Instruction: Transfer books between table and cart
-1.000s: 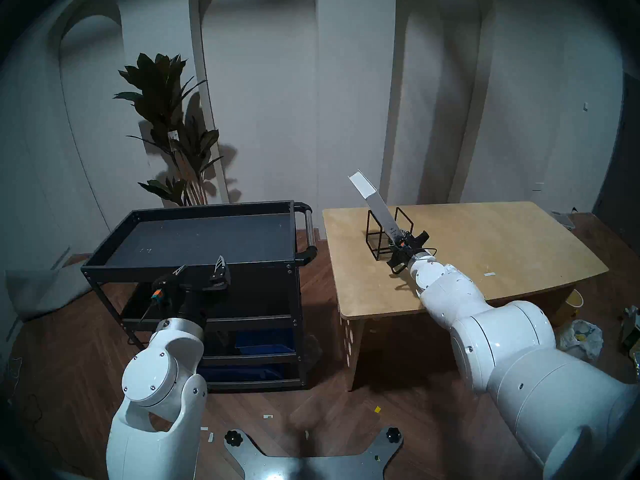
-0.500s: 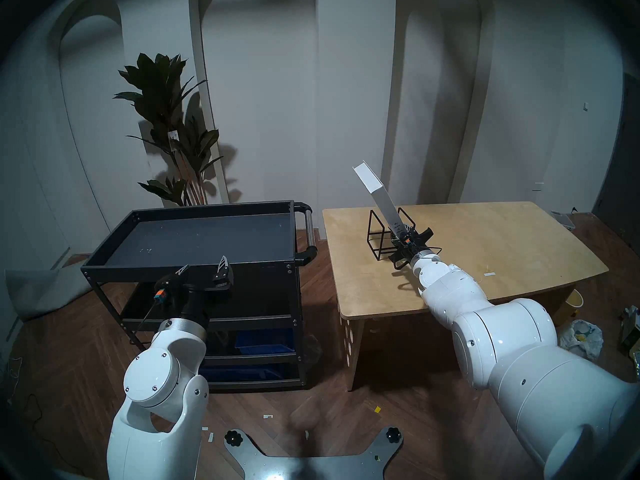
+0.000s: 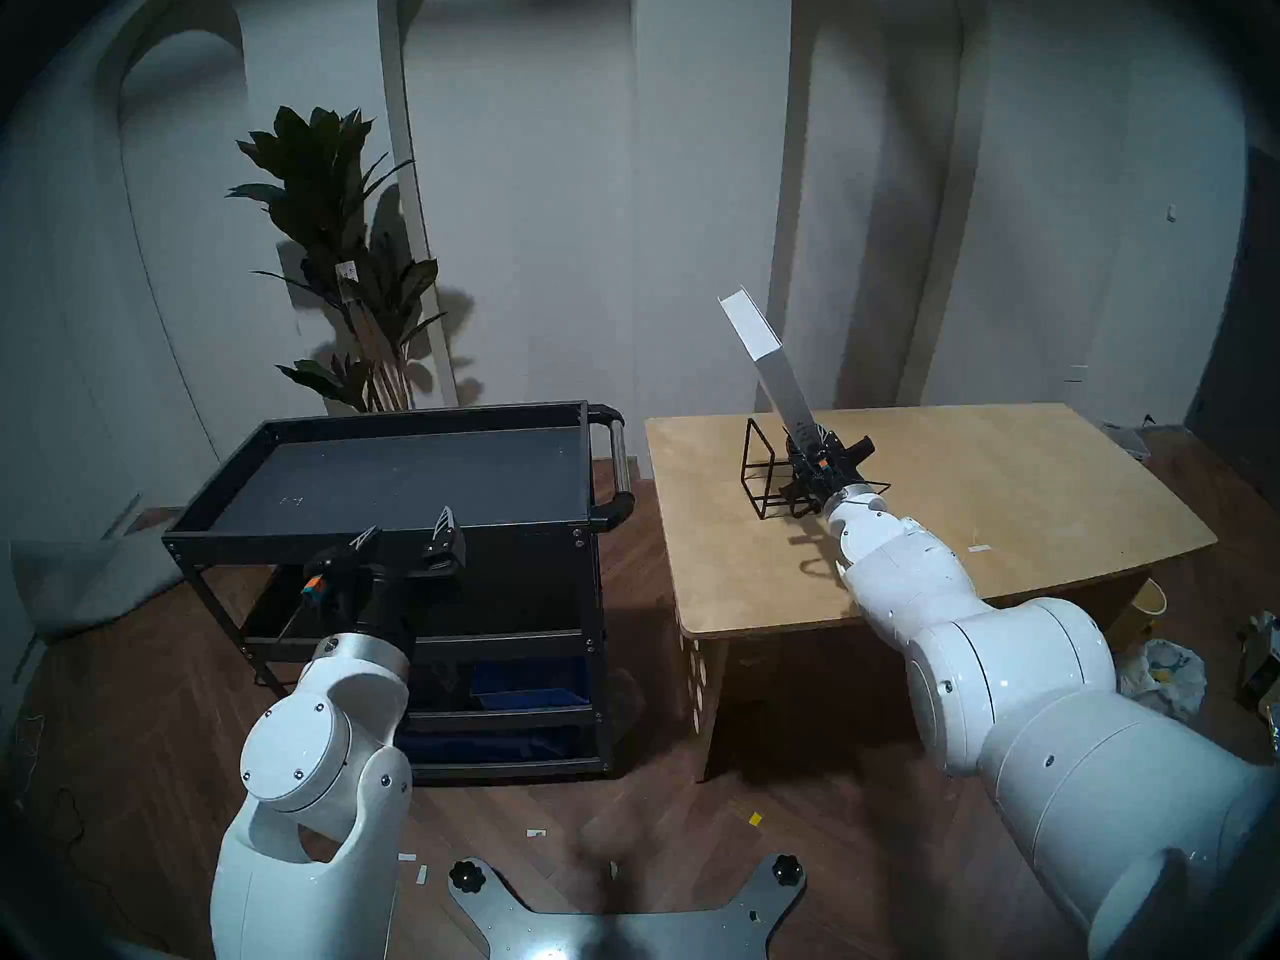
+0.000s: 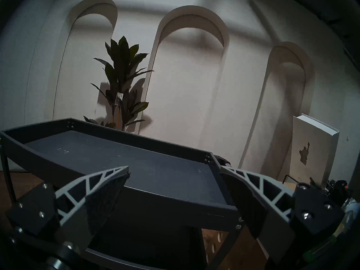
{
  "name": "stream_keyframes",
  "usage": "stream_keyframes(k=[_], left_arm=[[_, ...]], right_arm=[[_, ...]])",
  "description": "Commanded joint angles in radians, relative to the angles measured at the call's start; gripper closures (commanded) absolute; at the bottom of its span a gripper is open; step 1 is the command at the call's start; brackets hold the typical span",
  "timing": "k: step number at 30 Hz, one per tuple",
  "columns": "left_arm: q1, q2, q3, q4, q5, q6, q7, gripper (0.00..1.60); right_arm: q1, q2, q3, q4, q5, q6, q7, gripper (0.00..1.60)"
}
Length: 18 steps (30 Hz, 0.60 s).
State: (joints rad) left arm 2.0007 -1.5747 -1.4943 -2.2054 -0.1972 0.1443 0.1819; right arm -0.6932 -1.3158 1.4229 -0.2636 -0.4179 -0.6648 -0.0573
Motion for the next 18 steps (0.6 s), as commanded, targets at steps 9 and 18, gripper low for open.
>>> stream_keyframes(k=[9, 18], left_arm=[[-0.012, 0.007, -0.021, -0.043, -0.019, -0.008, -0.009, 0.00], [-0.050, 0.015, -0.035, -0.077, -0.027, -0.015, -0.019, 0.00]], right_arm=[[0.031, -0.005, 0.024, -0.179, 0.023, -0.111, -0.034, 1.60], [0.011, -0.133, 0.031, -0.234, 0.067, -0.111, -0.019, 1.60]])
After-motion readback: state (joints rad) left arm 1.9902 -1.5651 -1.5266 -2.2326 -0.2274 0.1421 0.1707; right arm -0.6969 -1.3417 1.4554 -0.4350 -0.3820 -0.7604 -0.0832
